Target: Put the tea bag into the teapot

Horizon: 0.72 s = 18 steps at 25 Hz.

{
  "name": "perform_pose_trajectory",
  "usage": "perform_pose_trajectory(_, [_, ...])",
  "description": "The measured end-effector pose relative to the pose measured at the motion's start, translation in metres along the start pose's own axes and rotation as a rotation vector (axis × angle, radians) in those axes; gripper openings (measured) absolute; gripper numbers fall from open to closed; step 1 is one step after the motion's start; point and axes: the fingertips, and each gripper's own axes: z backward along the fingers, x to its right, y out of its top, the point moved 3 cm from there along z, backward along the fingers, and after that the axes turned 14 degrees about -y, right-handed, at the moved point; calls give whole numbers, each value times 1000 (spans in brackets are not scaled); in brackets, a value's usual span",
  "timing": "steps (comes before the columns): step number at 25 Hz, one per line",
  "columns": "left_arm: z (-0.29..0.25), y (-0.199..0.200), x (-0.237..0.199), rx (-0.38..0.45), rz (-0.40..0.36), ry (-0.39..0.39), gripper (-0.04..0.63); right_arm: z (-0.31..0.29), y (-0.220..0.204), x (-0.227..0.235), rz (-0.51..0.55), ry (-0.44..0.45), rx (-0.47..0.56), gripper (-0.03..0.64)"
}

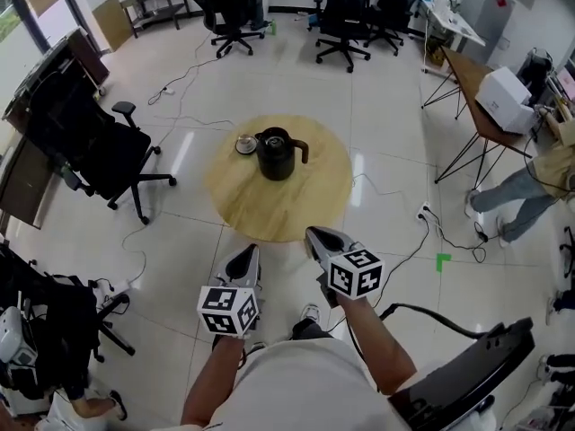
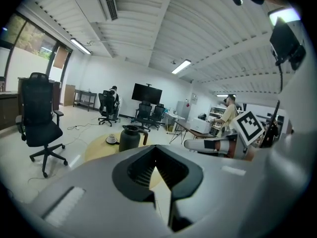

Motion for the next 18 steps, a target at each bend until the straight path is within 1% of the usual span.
perform_pose_trajectory(5, [43, -14, -9, -4, -3, -42, 12, 19, -12, -54, 28, -35, 37, 2])
perform_pose_trajectory(9, [80, -31, -11, -17, -1, -90, 12, 40, -39, -88, 14, -80, 35, 2])
perform_pose_trajectory(11, [94, -39, -10, -19, 5, -119, 12, 54, -52, -100, 3, -113, 38, 2])
perform_pose_trajectory(14, [111, -52, -7, -26, 33, -167, 12, 76, -67, -112, -16, -165, 44, 2])
perform_pose_trajectory(18, [119, -58, -8, -27, 40, -217, 12, 88, -78, -117, -35, -220, 67, 2])
